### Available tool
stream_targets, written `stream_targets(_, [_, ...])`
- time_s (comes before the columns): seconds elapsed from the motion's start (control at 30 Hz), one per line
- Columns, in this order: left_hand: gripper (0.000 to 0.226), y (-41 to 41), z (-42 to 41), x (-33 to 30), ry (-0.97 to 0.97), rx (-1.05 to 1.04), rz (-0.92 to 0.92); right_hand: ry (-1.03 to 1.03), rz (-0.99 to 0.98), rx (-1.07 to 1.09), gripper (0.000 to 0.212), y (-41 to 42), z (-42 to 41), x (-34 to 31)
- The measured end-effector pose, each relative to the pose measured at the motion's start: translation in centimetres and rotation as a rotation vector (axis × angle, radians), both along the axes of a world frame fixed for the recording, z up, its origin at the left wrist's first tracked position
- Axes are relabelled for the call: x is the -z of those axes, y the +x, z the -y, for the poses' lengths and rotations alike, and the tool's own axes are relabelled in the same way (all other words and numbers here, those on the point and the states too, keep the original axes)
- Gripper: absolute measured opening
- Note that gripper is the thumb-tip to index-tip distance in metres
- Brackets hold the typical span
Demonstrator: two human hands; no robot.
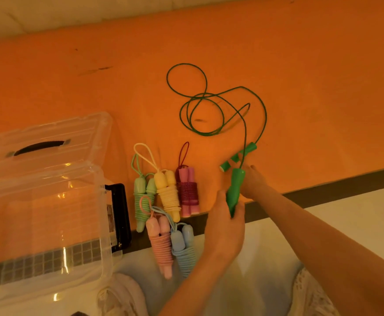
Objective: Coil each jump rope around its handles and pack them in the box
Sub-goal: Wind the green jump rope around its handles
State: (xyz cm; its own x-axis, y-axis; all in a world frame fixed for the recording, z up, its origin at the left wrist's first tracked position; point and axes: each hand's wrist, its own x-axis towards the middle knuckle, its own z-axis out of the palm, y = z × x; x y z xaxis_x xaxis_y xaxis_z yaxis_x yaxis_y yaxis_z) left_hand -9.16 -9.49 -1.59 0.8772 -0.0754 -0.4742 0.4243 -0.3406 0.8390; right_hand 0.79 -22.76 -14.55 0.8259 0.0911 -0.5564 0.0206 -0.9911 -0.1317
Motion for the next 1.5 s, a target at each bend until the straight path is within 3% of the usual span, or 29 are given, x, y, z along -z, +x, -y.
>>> stream_targets(0.1, [0.019,-0.3,0.0,-0.1,-0.067,-0.039,-0.020,-0.052,0.060,0.034,0.059,-1.3,-0.7,0.0])
stream_targets(0.2, [0.009,-0.1,-0.5,-0.3,-0.127,-0.040,-0.039,-0.106,0.128,-0.150,0.051,-1.7,-0.8,-0.9])
stream_targets(0.47, [0.008,-0.2,-2.0,0.3,-0.193,-0.108,-0.186,-0.224,0.052,-0.334,0.040,-4.9,-2.4,-2.8])
stream_targets(0.6, [0.014,-0.7,-2.6,-0.6,-0.147,-0.100,-0.189,-0.114,0.217,-0.410,0.049,-6.4,-1.6,-5.7])
stream_targets(0.7, [0.016,-0.6,-3.0,-2.0,-0.132,-0.163,-0.207,-0.024,0.258,-0.341,0.033,-5.7,-0.1,-10.6])
stream_targets(0.83, [0.017,-0.2,-2.3,-5.6,-0.269,-0.211,-0.276,0.214,0.555,-0.371,0.041,-5.9,1.7,-19.9])
stream_targets(0.93, [0.013,-0.3,-1.7,-9.1,-0.376,-0.170,-0.223,0.238,0.696,-0.482,0.035,-7.7,1.6,-26.5])
stream_targets(1.03, [0.009,-1.1,-1.2,-13.4,-0.621,-0.196,-0.250,0.284,0.765,-0.542,0.031,-10.3,1.1,-31.0])
stream_targets(1.1, [0.013,-1.9,-1.1,-16.3,-0.760,-0.194,-0.280,0.307,0.780,-0.535,0.033,-12.1,0.7,-33.1])
stream_targets(1.33, [0.019,-5.1,-3.5,-24.5,-0.915,-0.003,-0.374,0.361,0.935,-0.514,0.028,-17.6,-0.4,-38.5])
stream_targets(1.43, [0.046,-6.2,-5.0,-26.1,-1.003,0.126,-0.466,0.357,0.997,-0.584,0.023,-20.1,-1.1,-38.7])
stream_targets(1.5, [0.051,-7.0,-5.5,-26.7,-0.920,0.154,-0.453,0.358,0.990,-0.638,0.013,-21.3,-1.8,-38.5])
